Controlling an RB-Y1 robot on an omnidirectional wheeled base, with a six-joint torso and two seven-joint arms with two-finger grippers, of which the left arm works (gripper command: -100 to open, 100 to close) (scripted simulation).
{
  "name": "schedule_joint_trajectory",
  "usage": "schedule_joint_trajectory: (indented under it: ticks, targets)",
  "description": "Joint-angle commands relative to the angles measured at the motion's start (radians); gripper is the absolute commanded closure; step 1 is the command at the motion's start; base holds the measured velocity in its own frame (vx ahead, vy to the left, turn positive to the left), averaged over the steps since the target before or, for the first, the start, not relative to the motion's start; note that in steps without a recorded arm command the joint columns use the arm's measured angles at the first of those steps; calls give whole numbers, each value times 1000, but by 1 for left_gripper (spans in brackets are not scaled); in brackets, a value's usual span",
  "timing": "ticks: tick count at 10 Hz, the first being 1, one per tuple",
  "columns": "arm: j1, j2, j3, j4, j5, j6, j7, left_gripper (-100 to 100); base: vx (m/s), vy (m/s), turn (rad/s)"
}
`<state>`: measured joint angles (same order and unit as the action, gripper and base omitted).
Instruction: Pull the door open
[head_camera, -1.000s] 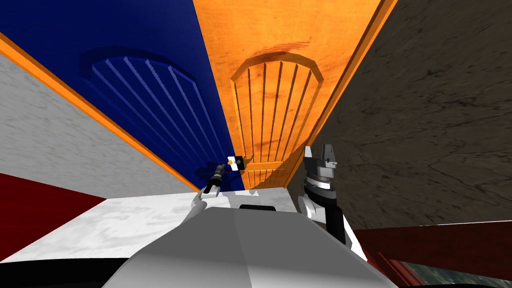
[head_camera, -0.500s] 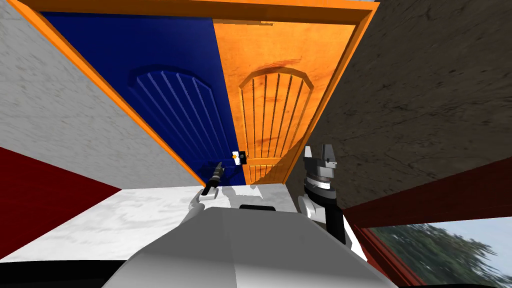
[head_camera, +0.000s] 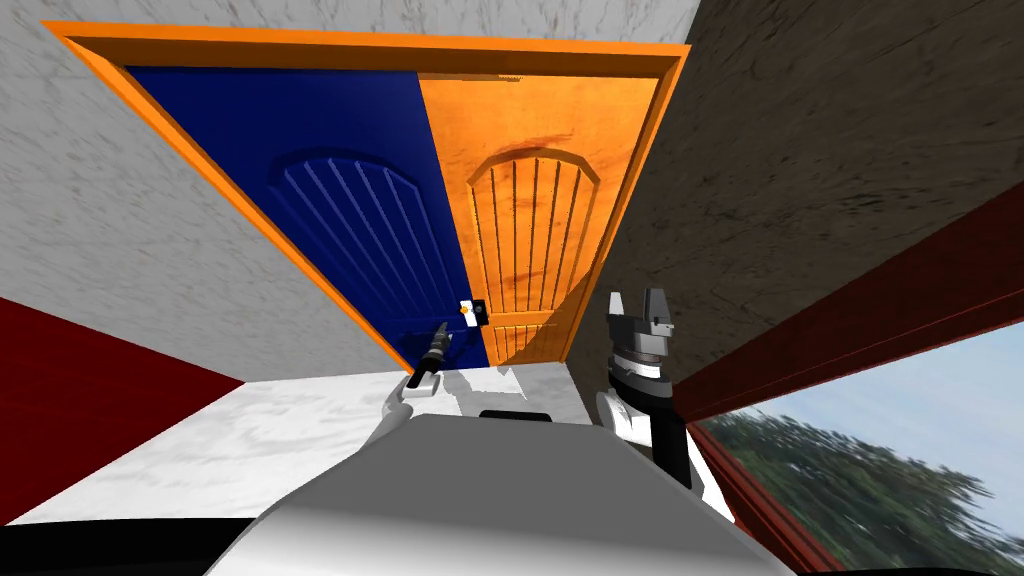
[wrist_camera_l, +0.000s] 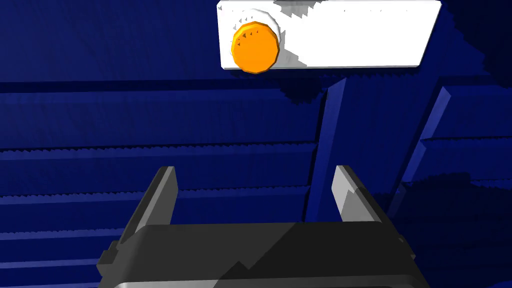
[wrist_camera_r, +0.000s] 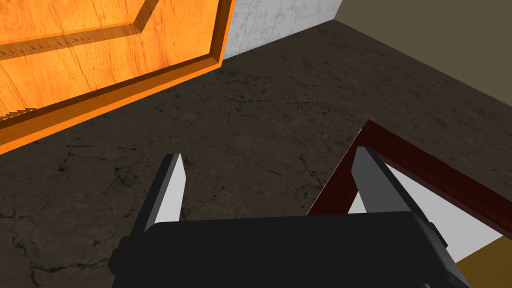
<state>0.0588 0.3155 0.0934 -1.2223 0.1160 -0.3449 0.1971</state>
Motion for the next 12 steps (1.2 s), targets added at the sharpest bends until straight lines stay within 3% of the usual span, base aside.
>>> schedule_joint_trajectory:
  ticks: [1, 3, 5, 8, 11, 12]
  targets:
    - [19, 7, 29, 6, 2, 4, -8, -100, 15, 80, 170]
    - [30, 21, 64, 30, 6, 4, -14, -100, 53, 106, 119]
    - [24, 21, 74, 41, 6, 2, -19, -100, 171, 106, 25]
    - [0, 3, 56, 38, 1, -3, -22, -100, 188, 9, -85]
    - [-38, -28, 15, 22, -6, -9, -23, -100, 200, -98, -174]
    - [-38, -28, 15, 22, -6, -9, -23, -100, 108, -124, -52]
